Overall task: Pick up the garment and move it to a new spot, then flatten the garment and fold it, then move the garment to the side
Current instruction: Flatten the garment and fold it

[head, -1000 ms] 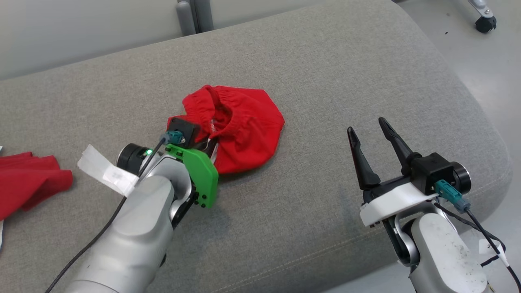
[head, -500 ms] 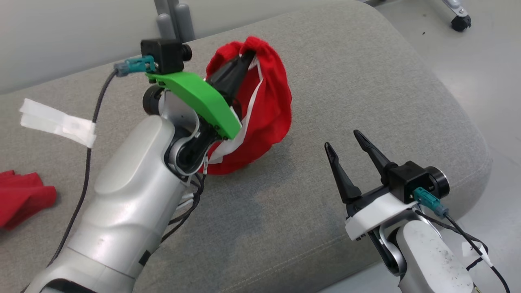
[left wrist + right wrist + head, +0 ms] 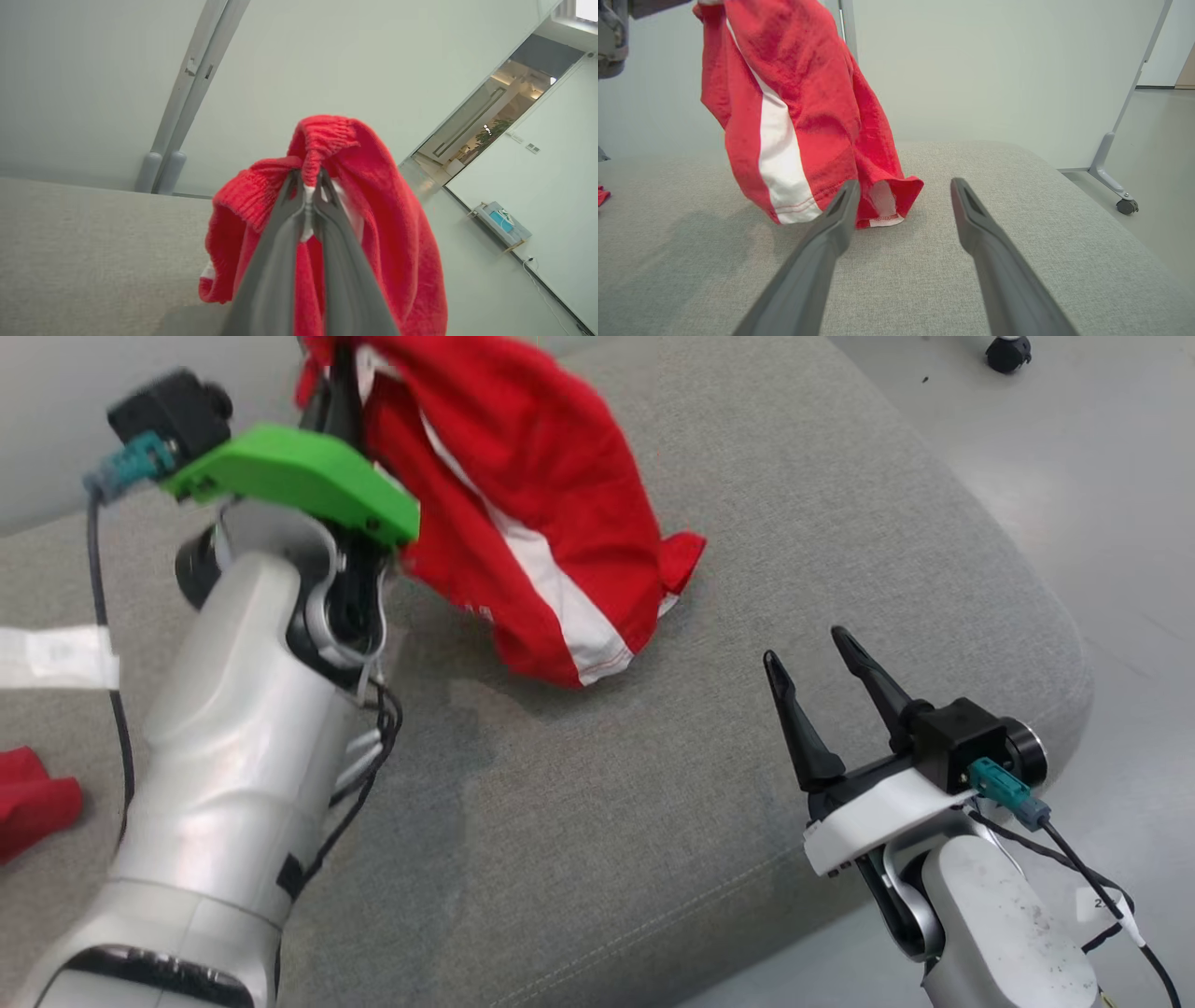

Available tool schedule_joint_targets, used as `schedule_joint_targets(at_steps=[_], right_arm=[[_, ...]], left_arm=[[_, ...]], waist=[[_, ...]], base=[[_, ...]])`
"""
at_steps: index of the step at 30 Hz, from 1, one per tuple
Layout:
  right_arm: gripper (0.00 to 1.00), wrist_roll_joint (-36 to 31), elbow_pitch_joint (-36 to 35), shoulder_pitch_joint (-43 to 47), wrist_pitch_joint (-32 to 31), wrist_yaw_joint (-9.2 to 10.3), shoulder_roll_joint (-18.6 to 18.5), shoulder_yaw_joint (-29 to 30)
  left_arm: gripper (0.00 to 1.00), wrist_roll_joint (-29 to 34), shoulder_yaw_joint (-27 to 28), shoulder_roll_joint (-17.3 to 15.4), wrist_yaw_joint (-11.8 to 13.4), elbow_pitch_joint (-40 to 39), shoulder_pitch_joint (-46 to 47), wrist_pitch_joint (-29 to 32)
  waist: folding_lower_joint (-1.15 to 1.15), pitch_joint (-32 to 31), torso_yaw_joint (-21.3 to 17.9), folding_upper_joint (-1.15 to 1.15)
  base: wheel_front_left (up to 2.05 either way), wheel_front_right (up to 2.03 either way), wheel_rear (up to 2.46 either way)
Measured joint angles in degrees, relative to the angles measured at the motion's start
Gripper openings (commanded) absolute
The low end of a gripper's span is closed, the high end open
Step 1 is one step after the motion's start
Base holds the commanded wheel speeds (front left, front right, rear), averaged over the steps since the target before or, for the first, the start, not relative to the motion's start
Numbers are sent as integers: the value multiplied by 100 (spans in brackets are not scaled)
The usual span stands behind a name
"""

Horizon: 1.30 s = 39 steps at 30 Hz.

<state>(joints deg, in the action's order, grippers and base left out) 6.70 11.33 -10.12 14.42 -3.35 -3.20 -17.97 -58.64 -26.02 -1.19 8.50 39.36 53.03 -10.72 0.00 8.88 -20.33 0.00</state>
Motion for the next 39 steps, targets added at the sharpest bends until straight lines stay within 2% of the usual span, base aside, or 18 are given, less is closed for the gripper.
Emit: schedule_joint_targets(at_steps=[3, 6, 10, 18, 25, 39], right_arm=[[100, 38, 4, 2, 0, 41, 5, 63], [100, 69, 38, 2, 0, 34, 10, 68], [100, 89, 140, -1, 0, 1, 12, 77], [100, 219, 614, -16, 1, -169, 11, -36], [100, 397, 1187, -247, -4, -320, 10, -459], [100, 1156, 1902, -714, -82, -370, -2, -1314]], left_arm=[[0, 198, -127, -122, -48, 555, -643, 3], [0, 256, -134, -392, -49, 983, -1287, -29], [0, 288, 26, -626, -51, 1204, -1557, -215], [0, 343, -30, -415, -93, 1127, -1552, -270], [0, 608, -181, -326, -127, 927, -1443, -322], [0, 700, -187, -202, -203, 845, -1344, -352]], waist=[[0, 45, 125, 0], [0, 93, 277, 0], [0, 160, 506, 0], [0, 261, 950, 0], [0, 379, 1303, 0], [0, 696, 1647, 0]], base=[[0, 0, 0], [0, 0, 0], [0, 0, 0], [0, 0, 0], [0, 0, 0], [0, 0, 0]])
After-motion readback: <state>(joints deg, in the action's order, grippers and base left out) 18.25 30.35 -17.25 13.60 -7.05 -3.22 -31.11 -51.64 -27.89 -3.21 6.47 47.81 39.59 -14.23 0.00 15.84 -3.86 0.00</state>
